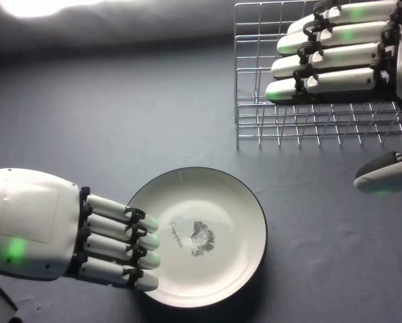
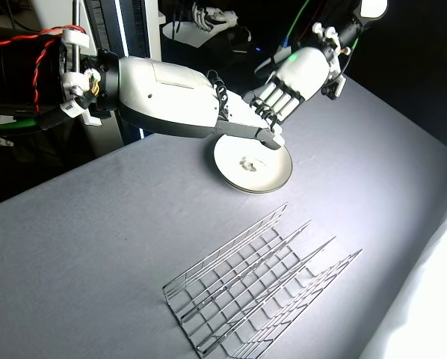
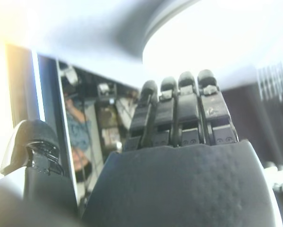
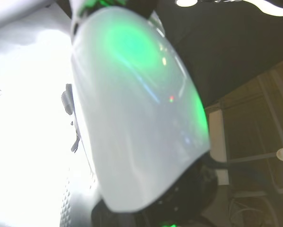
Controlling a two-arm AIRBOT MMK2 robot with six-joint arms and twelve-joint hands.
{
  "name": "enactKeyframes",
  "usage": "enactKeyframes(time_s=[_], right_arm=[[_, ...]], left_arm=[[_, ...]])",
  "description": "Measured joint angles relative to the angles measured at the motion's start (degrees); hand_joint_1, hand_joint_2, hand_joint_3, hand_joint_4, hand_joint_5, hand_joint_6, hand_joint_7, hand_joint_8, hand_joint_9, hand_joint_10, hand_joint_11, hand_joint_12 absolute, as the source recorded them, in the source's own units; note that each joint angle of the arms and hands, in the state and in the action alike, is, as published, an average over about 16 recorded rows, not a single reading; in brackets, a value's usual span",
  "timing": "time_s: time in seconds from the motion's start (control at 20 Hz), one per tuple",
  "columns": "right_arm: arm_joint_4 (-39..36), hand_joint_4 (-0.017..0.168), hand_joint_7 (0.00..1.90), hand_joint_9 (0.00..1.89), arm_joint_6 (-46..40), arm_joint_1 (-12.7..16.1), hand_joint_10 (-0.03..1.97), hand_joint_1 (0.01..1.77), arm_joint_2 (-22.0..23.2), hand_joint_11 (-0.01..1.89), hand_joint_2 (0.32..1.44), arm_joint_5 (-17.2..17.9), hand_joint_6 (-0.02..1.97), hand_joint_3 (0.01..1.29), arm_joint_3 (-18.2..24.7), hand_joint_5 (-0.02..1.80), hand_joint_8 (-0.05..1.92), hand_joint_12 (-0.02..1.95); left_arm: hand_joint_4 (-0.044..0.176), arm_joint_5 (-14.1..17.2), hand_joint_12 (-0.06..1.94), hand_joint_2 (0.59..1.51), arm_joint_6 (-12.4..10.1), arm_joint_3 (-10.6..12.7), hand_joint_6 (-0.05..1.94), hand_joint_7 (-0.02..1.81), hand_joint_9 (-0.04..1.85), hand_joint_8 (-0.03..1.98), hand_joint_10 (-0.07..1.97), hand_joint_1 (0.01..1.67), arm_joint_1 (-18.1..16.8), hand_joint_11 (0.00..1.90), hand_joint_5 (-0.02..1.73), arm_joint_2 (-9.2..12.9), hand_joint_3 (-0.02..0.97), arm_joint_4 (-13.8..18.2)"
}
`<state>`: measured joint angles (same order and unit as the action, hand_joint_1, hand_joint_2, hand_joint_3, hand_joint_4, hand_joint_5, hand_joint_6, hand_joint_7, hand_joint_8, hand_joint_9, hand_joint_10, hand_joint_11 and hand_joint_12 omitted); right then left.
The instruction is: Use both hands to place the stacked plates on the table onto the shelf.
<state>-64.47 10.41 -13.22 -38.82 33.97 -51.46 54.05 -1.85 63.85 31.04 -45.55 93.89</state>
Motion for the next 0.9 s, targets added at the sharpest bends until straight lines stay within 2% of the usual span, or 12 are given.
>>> enactKeyframes(time_s=[0.35, 0.7, 0.9], right_arm=[[0.0, 0.004, 0.15, 0.10, 0.1, -0.2, 0.01, 0.32, 0.0, 0.02, 1.11, 0.4, 0.02, 0.01, 0.0, 0.17, 0.01, 0.35], [0.0, 0.004, 0.09, 0.06, 0.3, -0.4, 0.01, 0.77, 0.1, 0.02, 1.04, 0.9, 0.02, 0.01, 0.0, 0.11, 0.01, 0.24], [0.0, 0.004, 0.05, 0.04, 0.3, -0.5, 0.01, 0.95, 0.1, 0.02, 1.02, 1.4, 0.02, 0.01, 0.0, 0.07, 0.01, 0.14]], left_arm=[[0.000, -3.6, 0.12, 1.071, 0.2, 2.0, 0.00, 0.09, 0.08, 0.00, 0.00, 0.02, 1.7, 0.04, 0.09, -2.7, 0.012, 0.7], [-0.001, -5.9, 0.14, 1.072, 0.4, 4.4, -0.01, 0.09, 0.08, 0.00, 0.00, 0.02, 2.7, 0.03, 0.08, -4.9, 0.012, 1.7], [-0.003, -6.6, 0.17, 1.072, 0.6, 5.5, -0.02, 0.08, 0.08, 0.00, -0.01, 0.02, 3.6, 0.02, 0.07, -5.9, 0.013, 1.7]])
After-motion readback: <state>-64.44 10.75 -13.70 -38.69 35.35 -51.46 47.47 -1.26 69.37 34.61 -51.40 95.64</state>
